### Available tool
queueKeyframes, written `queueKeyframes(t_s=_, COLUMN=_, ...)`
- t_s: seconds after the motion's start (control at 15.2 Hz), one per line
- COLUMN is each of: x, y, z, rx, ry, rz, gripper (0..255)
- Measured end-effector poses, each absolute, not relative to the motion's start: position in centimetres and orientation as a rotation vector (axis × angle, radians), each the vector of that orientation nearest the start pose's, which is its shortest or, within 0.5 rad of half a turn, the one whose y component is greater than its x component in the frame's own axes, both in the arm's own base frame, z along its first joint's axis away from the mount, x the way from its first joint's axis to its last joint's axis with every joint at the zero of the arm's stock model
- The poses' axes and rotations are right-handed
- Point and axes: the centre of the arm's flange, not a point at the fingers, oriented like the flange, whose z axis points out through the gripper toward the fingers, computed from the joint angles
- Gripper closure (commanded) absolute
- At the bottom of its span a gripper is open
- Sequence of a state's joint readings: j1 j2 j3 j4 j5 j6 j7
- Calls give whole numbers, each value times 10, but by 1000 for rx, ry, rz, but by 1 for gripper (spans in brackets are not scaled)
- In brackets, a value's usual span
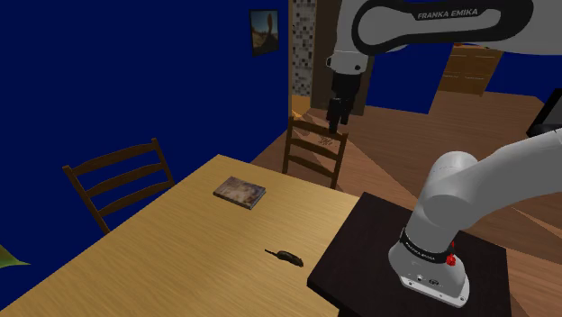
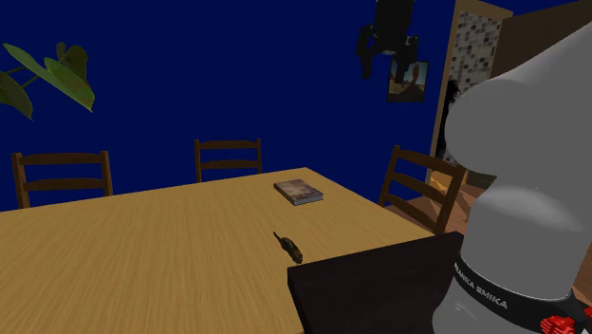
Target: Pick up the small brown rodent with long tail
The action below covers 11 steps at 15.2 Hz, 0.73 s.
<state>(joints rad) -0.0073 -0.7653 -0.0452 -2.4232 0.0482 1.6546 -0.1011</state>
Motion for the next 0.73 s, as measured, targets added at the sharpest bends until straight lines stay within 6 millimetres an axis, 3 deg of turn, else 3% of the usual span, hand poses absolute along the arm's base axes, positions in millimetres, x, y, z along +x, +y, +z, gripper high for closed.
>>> queueKeyframes(t_s=0.2, x=320, y=-5, z=546, rx=-3061, ry=-103, rz=-3, gripper=0)
queueKeyframes(t_s=0.73, x=335, y=44, z=458, rx=-3059, ry=-199, rz=-9, gripper=0)
